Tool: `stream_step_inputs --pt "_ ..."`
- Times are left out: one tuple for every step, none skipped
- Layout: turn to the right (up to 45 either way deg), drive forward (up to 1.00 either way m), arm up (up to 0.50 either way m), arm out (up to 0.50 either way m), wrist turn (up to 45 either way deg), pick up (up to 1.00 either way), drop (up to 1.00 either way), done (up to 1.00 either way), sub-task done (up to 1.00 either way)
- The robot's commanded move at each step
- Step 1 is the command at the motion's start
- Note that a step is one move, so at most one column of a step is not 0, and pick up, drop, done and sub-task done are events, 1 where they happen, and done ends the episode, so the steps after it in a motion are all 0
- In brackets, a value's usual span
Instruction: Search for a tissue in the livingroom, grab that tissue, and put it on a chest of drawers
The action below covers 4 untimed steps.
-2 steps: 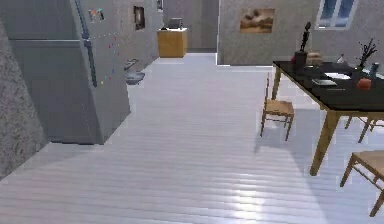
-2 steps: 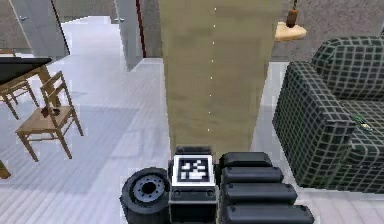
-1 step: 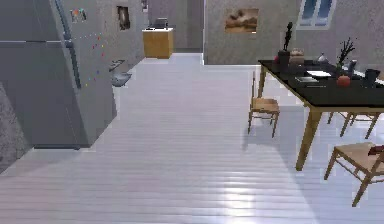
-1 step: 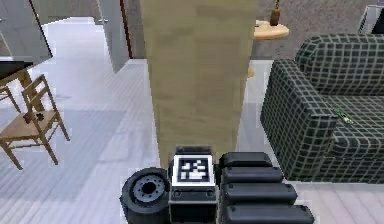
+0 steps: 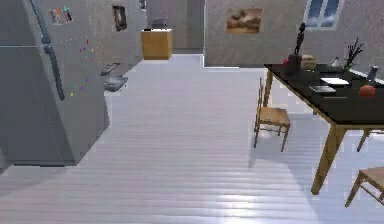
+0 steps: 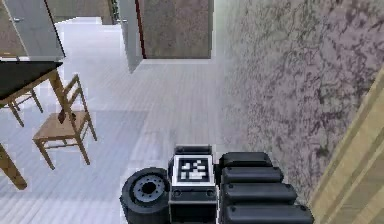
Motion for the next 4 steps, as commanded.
stream_step_inputs --pt "45.0 0.00 0.00 0.00 0.0 0.00 0.00 0.00 0.00" --pt "27.0 0.00 0.00 0.00 0.0 0.00 0.00 0.00 0.00" --pt "0.0 1.00 0.00 0.00 0.0 0.00 0.00 0.00 0.00" --pt "3.0 0.00 0.00 0.00 0.0 0.00 0.00 0.00 0.00"
